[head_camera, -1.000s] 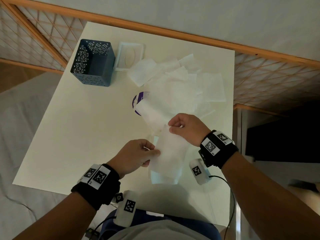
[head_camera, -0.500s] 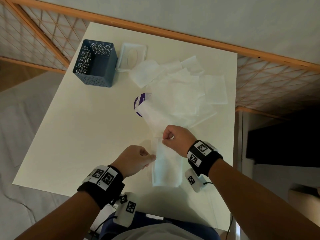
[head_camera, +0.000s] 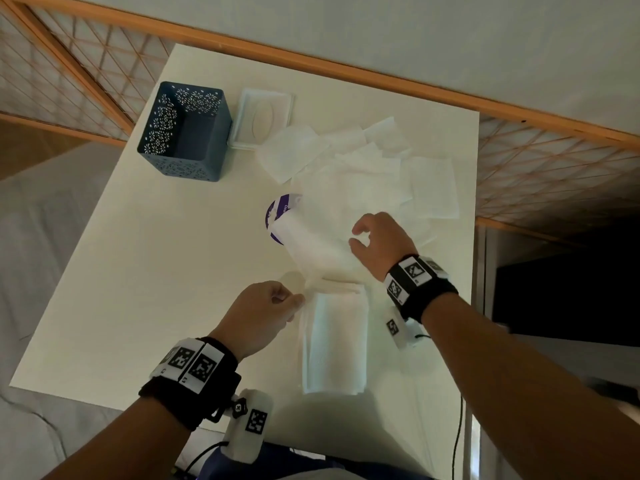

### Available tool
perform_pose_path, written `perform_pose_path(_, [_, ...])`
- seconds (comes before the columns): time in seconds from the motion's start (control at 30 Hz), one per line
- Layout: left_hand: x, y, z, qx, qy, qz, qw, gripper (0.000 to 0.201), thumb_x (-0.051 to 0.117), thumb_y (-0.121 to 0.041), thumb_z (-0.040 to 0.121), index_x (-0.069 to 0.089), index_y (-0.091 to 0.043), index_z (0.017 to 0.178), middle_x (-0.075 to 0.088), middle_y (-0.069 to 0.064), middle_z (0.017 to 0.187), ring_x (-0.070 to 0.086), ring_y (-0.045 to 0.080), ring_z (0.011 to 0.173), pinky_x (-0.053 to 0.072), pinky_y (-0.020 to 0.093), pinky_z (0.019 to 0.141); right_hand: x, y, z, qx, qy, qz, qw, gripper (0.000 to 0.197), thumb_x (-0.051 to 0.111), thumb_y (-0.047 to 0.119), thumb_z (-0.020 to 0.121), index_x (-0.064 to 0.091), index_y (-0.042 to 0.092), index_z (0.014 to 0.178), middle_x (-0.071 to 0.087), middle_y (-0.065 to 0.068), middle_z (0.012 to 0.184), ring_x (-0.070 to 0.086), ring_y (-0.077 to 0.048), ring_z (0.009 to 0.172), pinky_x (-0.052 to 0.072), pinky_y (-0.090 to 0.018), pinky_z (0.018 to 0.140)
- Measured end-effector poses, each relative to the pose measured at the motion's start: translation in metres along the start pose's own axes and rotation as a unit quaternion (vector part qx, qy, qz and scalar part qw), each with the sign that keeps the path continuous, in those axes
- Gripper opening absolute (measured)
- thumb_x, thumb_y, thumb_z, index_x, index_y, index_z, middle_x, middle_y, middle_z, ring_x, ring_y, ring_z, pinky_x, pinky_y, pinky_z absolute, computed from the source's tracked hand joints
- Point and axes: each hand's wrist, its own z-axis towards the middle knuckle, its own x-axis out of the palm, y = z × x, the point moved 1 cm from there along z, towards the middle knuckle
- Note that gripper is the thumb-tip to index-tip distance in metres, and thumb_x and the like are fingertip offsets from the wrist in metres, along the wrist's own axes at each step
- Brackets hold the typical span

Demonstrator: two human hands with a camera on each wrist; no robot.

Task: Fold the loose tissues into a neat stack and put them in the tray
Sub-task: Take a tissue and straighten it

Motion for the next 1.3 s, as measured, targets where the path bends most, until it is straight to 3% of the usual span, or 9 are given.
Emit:
perform_pose_path(0.13, [-0.001,-0.012,0.003,0.009,-0.012,-0.045,0.999,0.026,0.067,-0.034,0.098,0.070,-0.011,0.086,0.075,-0.002,0.078,0.061,0.003,0.063,0.044,0.022,0.061,0.001,-0.007,0.034,-0.006,0.079,-0.149,0.986,0.063,0.065,0.035,0.098,0.039,0.018,0.153,0.034,-0.008,0.159,0.045,-0.030,0.138,0.045,-0.044,0.109])
perform_pose_path(0.27, [-0.001,-0.026,0.010,0.029,-0.017,-0.059,0.998,0.025,0.066,-0.031,0.098,0.069,-0.012,0.082,0.073,-0.006,0.073,0.059,0.004,0.064,0.043,0.020,0.062,0.010,-0.008,0.048,-0.026,0.104,-0.203,0.973,0.085,0.068,0.046,0.094,0.024,0.017,0.161,0.020,-0.014,0.168,0.033,-0.035,0.150,0.033,-0.046,0.121])
perform_pose_path(0.33, [-0.002,-0.032,0.016,0.037,-0.020,-0.060,0.997,0.025,0.066,-0.031,0.098,0.069,-0.013,0.082,0.073,-0.006,0.073,0.060,0.005,0.065,0.044,0.021,0.063,0.013,-0.007,0.053,-0.023,0.097,-0.202,0.974,0.072,0.065,0.044,0.096,0.034,0.016,0.154,0.028,-0.015,0.163,0.041,-0.036,0.144,0.038,-0.046,0.117])
perform_pose_path(0.5, [-0.003,-0.041,0.029,0.046,-0.011,-0.068,0.997,0.023,0.065,-0.030,0.097,0.068,-0.012,0.083,0.074,-0.001,0.078,0.061,0.010,0.066,0.048,0.029,0.069,0.014,-0.006,0.062,-0.035,0.057,-0.197,0.978,0.023,0.048,0.027,0.103,0.054,0.017,0.123,0.056,-0.007,0.130,0.063,-0.032,0.111,0.052,-0.041,0.088])
perform_pose_path(0.67, [-0.004,-0.044,0.044,0.036,-0.012,-0.073,0.997,0.022,0.065,-0.029,0.097,0.069,-0.011,0.084,0.076,0.000,0.081,0.062,0.011,0.066,0.049,0.030,0.069,0.004,-0.007,0.062,-0.010,0.008,-0.108,0.994,0.019,0.044,0.028,0.108,0.058,0.017,0.114,0.062,0.001,0.094,0.058,-0.025,0.083,0.042,-0.032,0.068])
perform_pose_path(0.83, [-0.006,-0.052,0.063,0.029,-0.030,-0.106,0.993,0.020,0.067,-0.028,0.096,0.071,-0.011,0.087,0.077,-0.002,0.078,0.064,0.007,0.064,0.053,0.033,0.074,-0.017,-0.002,0.052,0.013,-0.034,0.060,0.998,0.035,0.049,0.032,0.104,0.037,0.016,0.076,0.043,0.001,0.066,0.040,-0.021,0.059,0.032,-0.034,0.054])
perform_pose_path(0.93, [-0.007,-0.060,0.074,0.026,-0.032,-0.131,0.991,0.020,0.067,-0.027,0.097,0.073,-0.009,0.089,0.078,0.002,0.081,0.065,0.009,0.065,0.057,0.038,0.080,-0.035,0.005,0.042,-0.011,-0.057,0.111,0.992,0.043,0.045,0.033,0.107,0.029,0.017,0.070,0.029,0.002,0.062,0.027,-0.016,0.057,0.025,-0.032,0.053])
perform_pose_path(1.07, [-0.005,-0.072,0.086,0.027,-0.037,-0.171,0.984,0.018,0.067,-0.027,0.097,0.072,-0.011,0.093,0.078,0.000,0.085,0.070,0.010,0.069,0.058,0.036,0.081,-0.048,0.007,0.030,-0.023,-0.061,0.143,0.988,0.047,0.042,0.034,0.111,0.031,0.018,0.068,0.031,0.005,0.062,0.028,-0.014,0.056,0.025,-0.029,0.054])
perform_pose_path(1.3, [0.014,-0.095,0.094,0.060,-0.045,-0.257,0.964,0.028,0.074,-0.040,0.095,0.065,-0.020,0.113,0.073,0.001,0.112,0.072,0.020,0.106,0.061,0.039,0.093,-0.043,0.009,0.014,-0.052,-0.038,0.194,0.979,0.050,0.058,0.034,0.104,0.030,0.019,0.066,0.026,0.010,0.057,0.025,-0.010,0.053,0.026,-0.023,0.051])
